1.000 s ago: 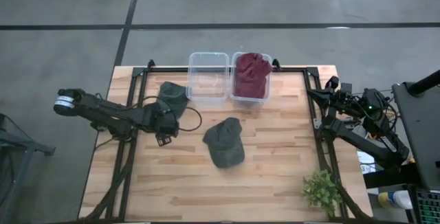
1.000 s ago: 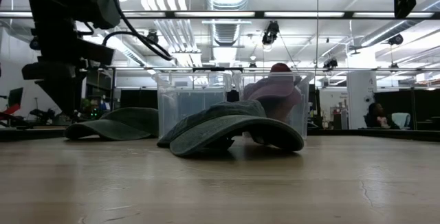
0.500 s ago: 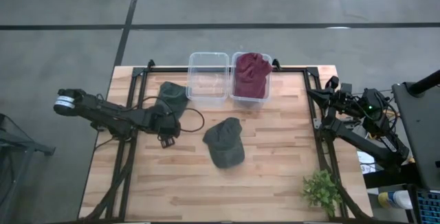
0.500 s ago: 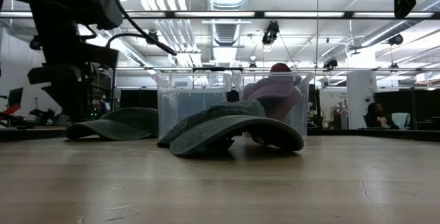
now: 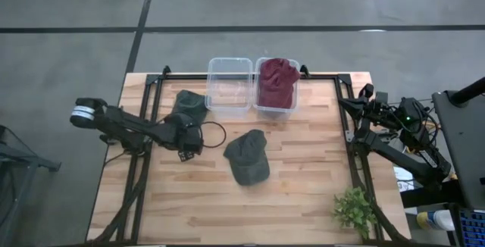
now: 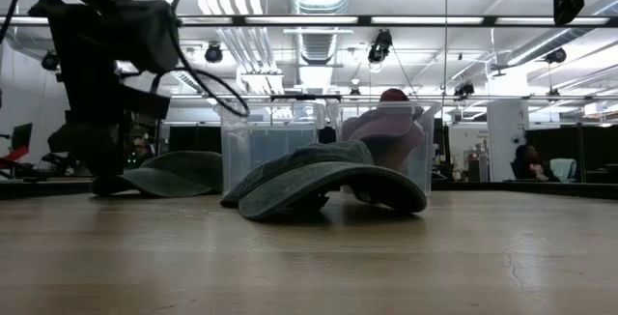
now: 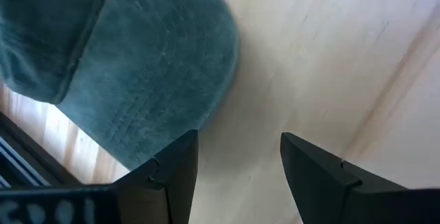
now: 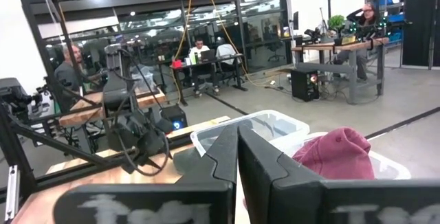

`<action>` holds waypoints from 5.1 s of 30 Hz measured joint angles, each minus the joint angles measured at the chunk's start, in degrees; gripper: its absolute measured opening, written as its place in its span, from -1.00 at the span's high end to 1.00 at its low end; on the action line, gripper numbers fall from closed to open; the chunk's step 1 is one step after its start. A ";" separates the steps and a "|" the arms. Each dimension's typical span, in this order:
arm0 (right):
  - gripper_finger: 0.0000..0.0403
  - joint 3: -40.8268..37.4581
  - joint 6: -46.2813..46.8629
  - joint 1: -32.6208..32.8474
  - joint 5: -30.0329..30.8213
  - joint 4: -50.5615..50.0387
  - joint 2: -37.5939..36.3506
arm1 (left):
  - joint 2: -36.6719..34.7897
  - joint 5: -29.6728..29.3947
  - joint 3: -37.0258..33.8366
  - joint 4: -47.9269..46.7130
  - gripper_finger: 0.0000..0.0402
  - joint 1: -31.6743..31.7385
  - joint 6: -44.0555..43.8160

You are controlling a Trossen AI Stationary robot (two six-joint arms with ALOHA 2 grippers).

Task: Pick & Place hat
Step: Put the top gray cap into the left transparent bin

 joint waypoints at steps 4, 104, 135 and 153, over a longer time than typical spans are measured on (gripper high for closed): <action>0.96 -0.01 0.04 0.02 0.00 -0.01 0.01 | 2.69 -0.17 0.08 -0.03 0.01 -0.02 0.01; 0.96 -0.02 3.02 -0.01 0.00 0.14 0.02 | 5.32 -43.29 53.02 -14.50 0.99 5.30 22.01; 0.96 -0.02 3.45 -0.01 -0.02 0.07 0.02 | 23.48 -34.21 54.34 -17.38 0.95 13.14 39.12; 0.96 -0.02 3.68 0.01 0.00 0.05 0.02 | 24.55 -41.05 54.27 -17.40 0.92 13.33 54.78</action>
